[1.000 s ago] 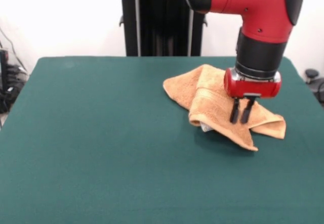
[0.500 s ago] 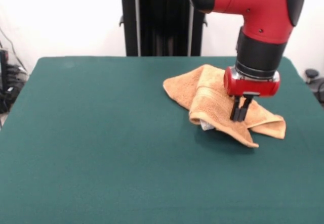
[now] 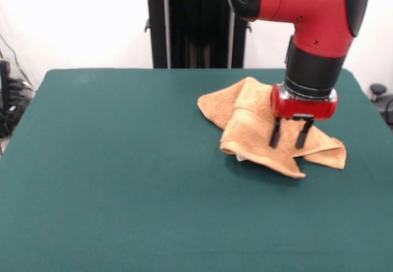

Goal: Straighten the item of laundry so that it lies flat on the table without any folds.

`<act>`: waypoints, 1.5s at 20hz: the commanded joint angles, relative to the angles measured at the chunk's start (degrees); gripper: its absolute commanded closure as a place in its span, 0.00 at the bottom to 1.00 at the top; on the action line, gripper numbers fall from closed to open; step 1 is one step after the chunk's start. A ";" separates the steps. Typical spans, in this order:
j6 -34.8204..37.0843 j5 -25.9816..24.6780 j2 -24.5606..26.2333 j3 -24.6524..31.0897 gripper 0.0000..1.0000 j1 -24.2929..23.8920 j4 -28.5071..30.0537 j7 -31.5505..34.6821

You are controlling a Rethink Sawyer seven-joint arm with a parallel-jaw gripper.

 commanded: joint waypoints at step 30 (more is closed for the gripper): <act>-15.71 3.06 13.52 1.72 1.00 2.96 2.05 12.46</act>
